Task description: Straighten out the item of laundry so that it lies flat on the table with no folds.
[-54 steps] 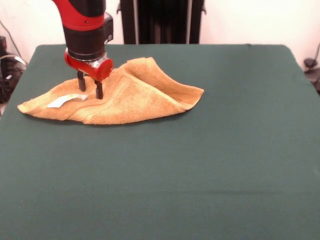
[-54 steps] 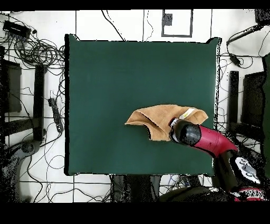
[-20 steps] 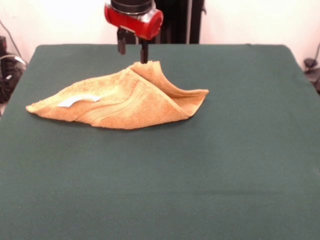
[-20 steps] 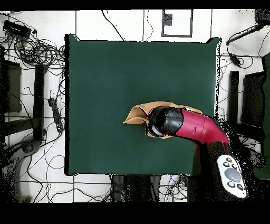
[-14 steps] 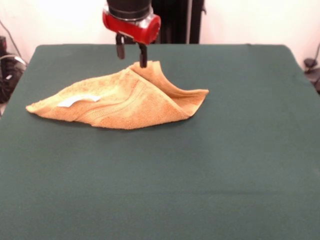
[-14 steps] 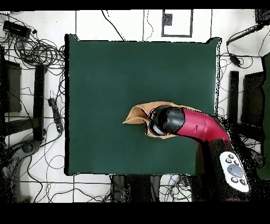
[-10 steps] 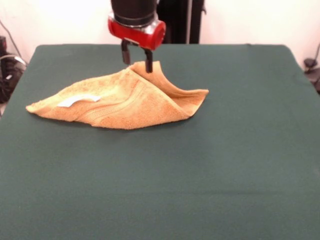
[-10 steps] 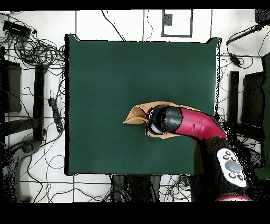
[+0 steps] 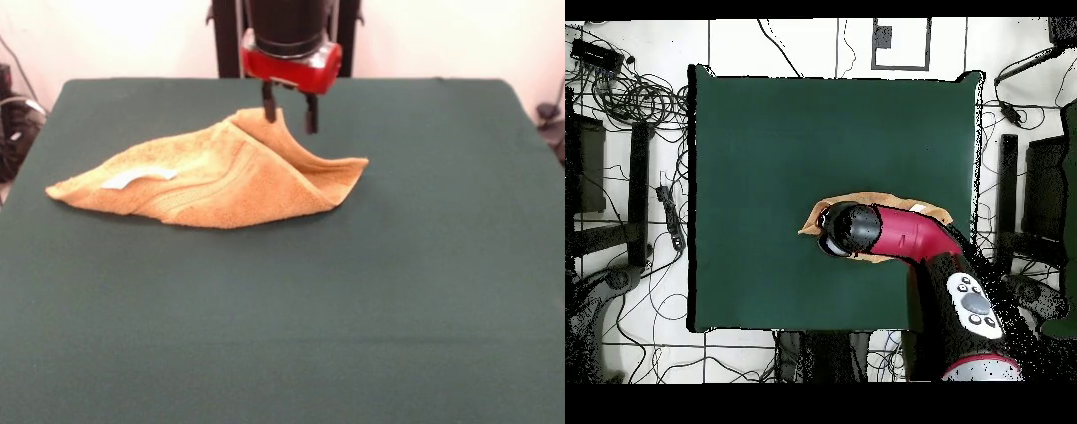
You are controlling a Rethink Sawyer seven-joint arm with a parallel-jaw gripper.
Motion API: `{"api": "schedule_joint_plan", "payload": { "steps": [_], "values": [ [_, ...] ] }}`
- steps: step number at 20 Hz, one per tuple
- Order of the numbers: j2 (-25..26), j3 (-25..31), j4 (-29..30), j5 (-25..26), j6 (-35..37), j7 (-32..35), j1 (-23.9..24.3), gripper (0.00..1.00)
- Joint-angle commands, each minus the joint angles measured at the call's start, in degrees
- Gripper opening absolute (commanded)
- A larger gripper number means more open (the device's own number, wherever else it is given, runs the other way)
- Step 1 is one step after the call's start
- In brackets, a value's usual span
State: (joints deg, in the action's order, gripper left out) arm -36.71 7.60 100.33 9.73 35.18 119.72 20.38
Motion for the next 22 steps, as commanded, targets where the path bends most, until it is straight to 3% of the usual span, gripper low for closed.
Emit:
{"api": "schedule_joint_plan", "payload": {
  "steps": [1, 6, 11, 16, 22],
  "values": [
    [3.3, 6.2, 5.2, -3.6, -3.3, 5.4, -2.0, 1.00],
    [4.1, 1.4, 6.0, -2.2, -2.8, 7.1, -1.8, 1.00],
    [8.3, -3.1, 3.8, 1.6, -5.0, 6.0, -0.3, 1.00],
    [11.3, -4.1, 8.6, -2.5, -9.4, 11.0, 1.1, 1.00],
    [16.2, -5.4, 13.9, -9.5, -20.4, 21.2, -0.2, 1.00]
  ]
}}
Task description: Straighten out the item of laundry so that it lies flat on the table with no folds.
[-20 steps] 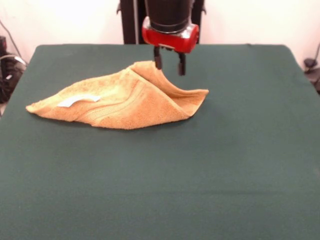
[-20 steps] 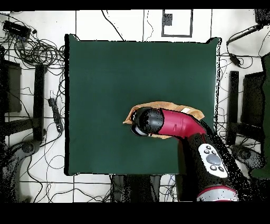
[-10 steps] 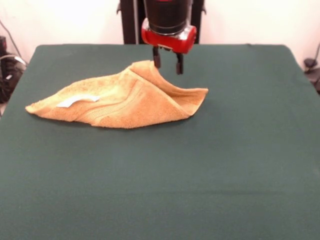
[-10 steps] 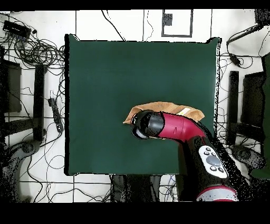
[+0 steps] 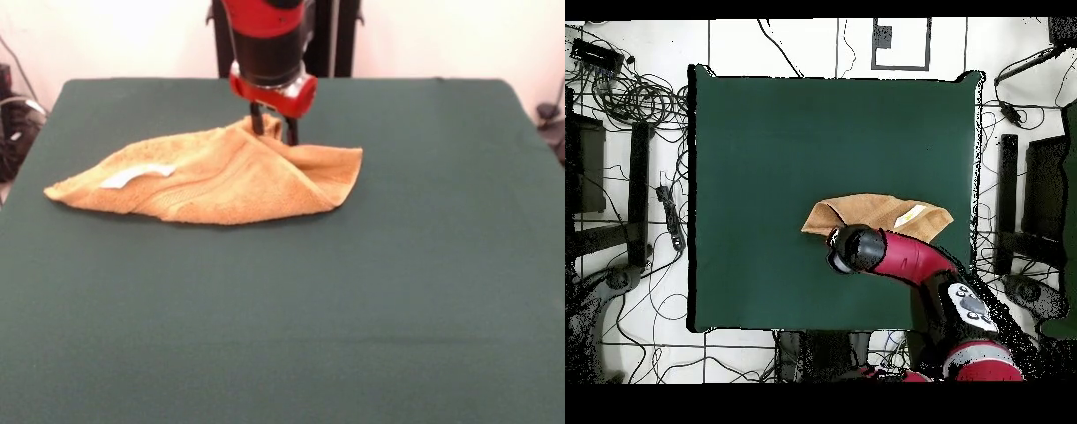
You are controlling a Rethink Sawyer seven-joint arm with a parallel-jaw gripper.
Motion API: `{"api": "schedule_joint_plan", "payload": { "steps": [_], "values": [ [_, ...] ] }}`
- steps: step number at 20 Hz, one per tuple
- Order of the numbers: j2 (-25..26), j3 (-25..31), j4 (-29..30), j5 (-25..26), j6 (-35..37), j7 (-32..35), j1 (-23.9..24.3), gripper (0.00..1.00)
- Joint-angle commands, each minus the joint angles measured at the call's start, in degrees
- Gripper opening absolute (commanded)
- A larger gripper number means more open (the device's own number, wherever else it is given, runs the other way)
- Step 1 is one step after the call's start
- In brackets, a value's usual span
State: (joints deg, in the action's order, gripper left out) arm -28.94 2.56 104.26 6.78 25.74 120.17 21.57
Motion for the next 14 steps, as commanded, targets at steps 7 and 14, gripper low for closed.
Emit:
{"api": "schedule_joint_plan", "payload": {
  "steps": [7, 14],
  "values": [
    [6.4, -3.4, 10.1, -10.3, -9.0, 17.7, -3.6, 1.00],
    [-0.8, -8.1, 10.5, -11.2, -0.3, 14.5, -6.1, 1.00]
  ]
}}
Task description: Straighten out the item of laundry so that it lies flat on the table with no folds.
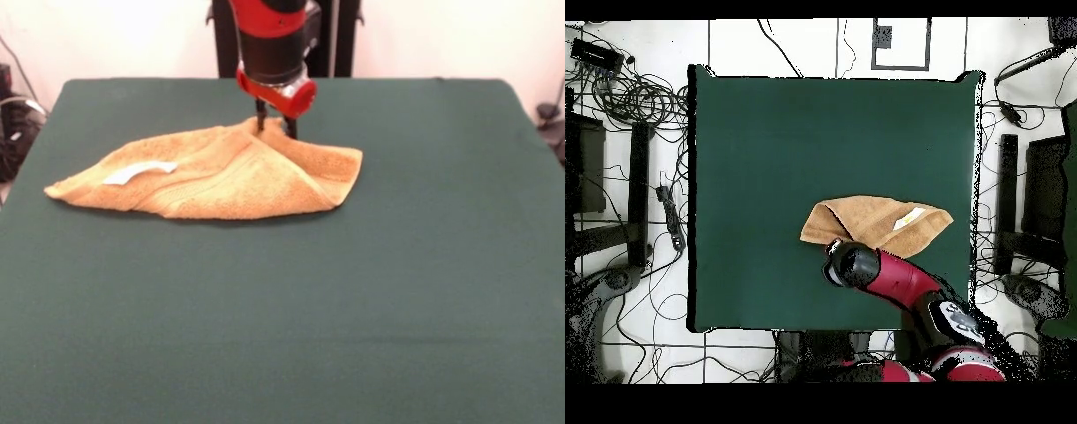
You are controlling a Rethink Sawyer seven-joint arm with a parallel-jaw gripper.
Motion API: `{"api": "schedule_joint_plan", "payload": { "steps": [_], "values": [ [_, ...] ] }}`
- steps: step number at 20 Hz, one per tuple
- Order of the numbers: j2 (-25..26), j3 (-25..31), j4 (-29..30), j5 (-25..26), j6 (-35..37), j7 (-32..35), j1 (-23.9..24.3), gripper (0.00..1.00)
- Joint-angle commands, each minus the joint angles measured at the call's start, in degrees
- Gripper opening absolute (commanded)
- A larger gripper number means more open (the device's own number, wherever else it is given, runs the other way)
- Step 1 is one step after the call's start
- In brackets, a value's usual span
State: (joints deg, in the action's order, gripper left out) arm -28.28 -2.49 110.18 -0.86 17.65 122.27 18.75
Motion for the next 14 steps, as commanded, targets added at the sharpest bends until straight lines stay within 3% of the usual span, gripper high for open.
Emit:
{"api": "schedule_joint_plan", "payload": {
  "steps": [1, 5, 8, 9, 12, 14],
  "values": [
    [-2.3, -3.4, 4.5, -3.6, 9.0, 12.0, -3.7, 1.00],
    [-4.5, -5.5, 1.9, -2.3, 13.0, 9.8, -4.6, 1.00],
    [-3.7, -7.4, 0.0, -0.9, 8.5, 9.6, -5.3, 1.00],
    [-3.6, -6.9, -0.1, -0.7, 8.1, 8.6, -5.0, 0.00],
    [-3.2, -6.1, -0.8, 0.8, 6.0, 6.3, -4.3, 0.00],
    [-3.7, -4.8, 2.0, -1.5, 4.6, 8.8, -4.4, 0.00]
  ]
}}
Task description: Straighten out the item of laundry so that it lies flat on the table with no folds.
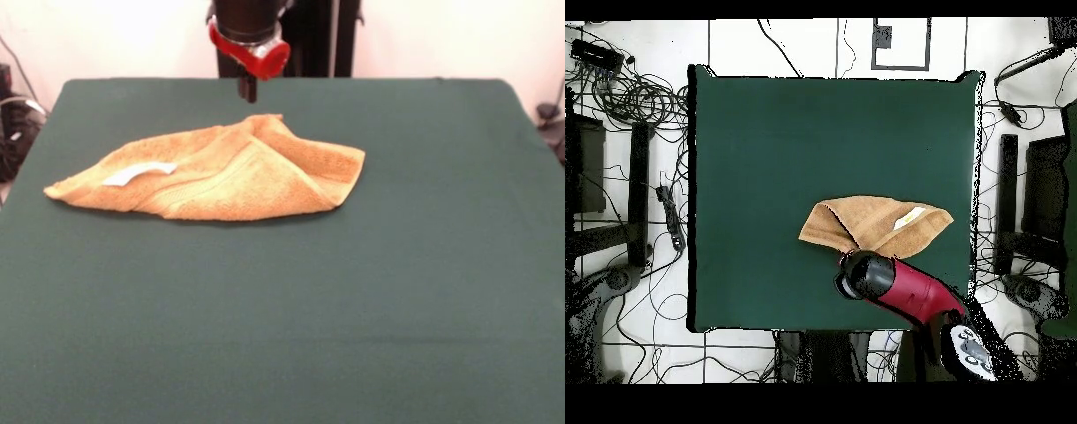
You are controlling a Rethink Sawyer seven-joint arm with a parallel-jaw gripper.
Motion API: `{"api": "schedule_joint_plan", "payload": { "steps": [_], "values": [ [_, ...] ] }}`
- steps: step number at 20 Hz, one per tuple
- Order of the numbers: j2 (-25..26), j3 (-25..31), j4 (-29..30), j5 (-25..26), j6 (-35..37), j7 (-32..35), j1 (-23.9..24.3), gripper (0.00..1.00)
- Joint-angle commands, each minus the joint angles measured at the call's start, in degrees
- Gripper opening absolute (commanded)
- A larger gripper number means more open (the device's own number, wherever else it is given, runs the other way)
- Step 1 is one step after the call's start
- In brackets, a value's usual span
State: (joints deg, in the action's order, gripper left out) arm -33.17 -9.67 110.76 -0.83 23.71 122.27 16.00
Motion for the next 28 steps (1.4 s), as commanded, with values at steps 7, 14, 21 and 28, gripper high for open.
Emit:
{"api": "schedule_joint_plan", "payload": {
  "steps": [7, 14, 21, 28],
  "values": [
    [0.8, 3.9, 5.9, -4.8, -5.3, 12.9, -2.9, 0.00],
    [0.6, 3.0, 4.5, -3.4, -6.3, 10.9, -3.6, 1.00],
    [1.5, 8.7, 6.8, -5.3, -10.1, 11.2, -1.8, 1.00],
    [6.3, 12.2, 6.2, -6.6, -14.8, 12.1, 0.2, 1.00]
  ]
}}
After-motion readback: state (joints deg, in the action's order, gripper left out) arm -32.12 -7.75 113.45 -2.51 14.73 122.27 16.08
